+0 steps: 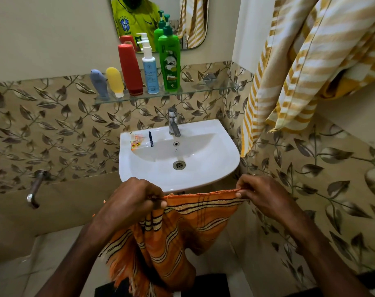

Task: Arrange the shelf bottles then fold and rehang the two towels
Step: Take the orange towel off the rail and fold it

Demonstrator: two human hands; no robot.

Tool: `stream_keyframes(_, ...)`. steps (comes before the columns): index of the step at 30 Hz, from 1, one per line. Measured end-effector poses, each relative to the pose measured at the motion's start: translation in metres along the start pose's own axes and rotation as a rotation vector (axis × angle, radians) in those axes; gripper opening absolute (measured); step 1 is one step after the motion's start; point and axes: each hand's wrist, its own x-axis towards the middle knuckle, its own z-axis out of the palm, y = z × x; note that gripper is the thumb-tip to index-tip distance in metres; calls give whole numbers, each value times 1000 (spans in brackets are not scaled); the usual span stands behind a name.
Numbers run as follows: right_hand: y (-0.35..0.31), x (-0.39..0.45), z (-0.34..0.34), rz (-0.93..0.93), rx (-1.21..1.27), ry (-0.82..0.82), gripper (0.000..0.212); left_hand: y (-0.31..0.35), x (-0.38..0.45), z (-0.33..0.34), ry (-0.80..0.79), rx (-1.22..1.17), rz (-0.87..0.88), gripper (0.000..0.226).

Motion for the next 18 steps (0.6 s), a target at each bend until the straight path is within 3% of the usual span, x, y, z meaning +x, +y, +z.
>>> stream_keyframes(3,8,-4,-1,7,146,49,11,-3,6,2,61,-66,-45,13)
stream_keyframes(7,3,-12,-8,-65,386,36,20,-3,14,6,159,-140,-90,16)
stream_keyframes(12,-10,-23,-17,-123,689,-159,22,3,23,8,273,-330,-133,31)
stream_keyframes(18,-25,-24,-8,-213,685,-360,31,20,24,12,278,-542,-105,59)
